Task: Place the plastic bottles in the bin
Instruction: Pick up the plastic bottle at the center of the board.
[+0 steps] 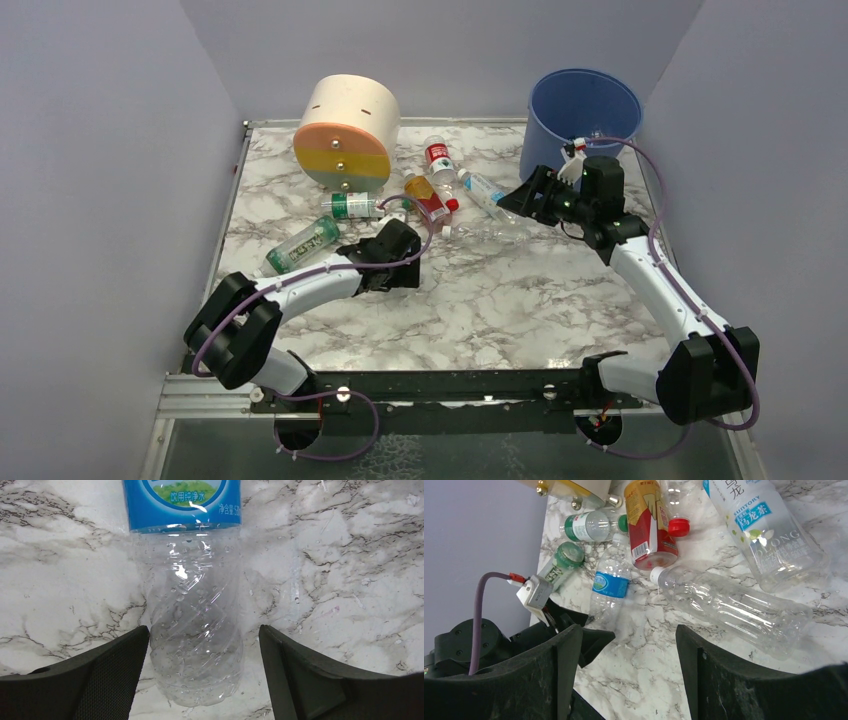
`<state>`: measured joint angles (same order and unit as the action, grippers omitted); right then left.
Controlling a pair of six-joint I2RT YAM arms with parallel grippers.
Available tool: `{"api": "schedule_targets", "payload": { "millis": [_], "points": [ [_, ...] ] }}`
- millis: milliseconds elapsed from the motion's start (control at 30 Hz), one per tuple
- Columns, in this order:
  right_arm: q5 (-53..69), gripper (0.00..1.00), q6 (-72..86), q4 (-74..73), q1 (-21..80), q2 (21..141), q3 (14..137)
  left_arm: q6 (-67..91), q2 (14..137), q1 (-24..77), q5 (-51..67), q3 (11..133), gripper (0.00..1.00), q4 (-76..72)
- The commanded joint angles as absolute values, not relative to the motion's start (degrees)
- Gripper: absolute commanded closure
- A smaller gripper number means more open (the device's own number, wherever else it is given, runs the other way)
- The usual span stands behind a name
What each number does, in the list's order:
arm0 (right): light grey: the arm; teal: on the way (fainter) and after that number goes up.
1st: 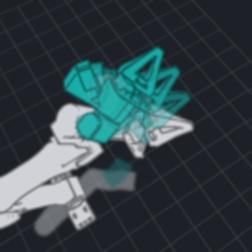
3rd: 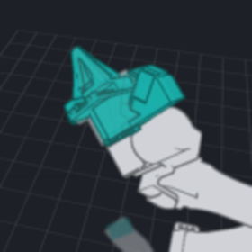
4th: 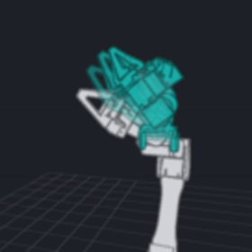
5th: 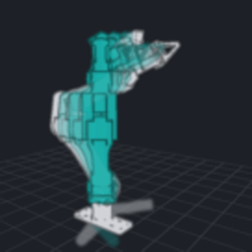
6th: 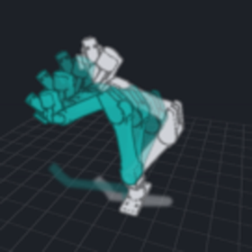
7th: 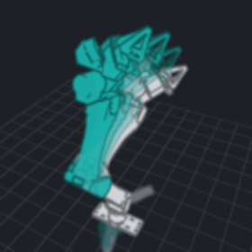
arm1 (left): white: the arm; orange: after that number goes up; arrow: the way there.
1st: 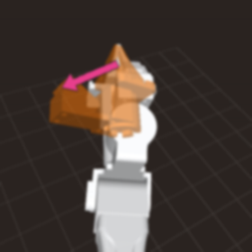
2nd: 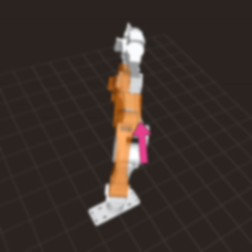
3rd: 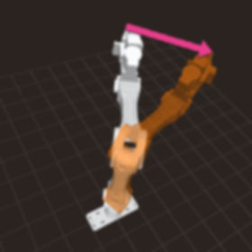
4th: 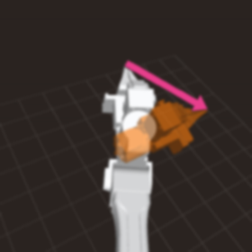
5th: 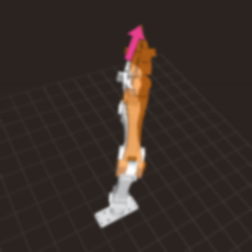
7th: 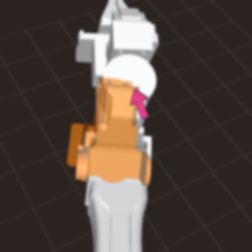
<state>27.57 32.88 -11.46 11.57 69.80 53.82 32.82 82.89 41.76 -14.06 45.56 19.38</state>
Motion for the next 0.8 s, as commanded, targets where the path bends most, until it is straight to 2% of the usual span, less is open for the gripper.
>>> {"api": "schedule_targets", "payload": {
  "millis": [0,267,567,767],
  "points": [
    [28.71,0.28,31.75,-10.19,11.86,69.37,53.35,33.45,81.94,42.01,-15.90,44.03,0.16,19.12],
    [29.09,0.28,32.07,-9.84,11.86,69.68,53.06,33.60,82.03,41.99,-16.30,43.78,0.22,19.35],
    [29.23,0.28,32.29,-9.67,11.82,69.76,52.60,34.09,80.68,42.01,-15.78,43.33,0.38,19.82],
    [29.31,0.28,32.26,-9.49,11.90,69.71,52.03,34.84,78.05,42.03,-15.82,43.24,0.38,20.60]
  ]
}}
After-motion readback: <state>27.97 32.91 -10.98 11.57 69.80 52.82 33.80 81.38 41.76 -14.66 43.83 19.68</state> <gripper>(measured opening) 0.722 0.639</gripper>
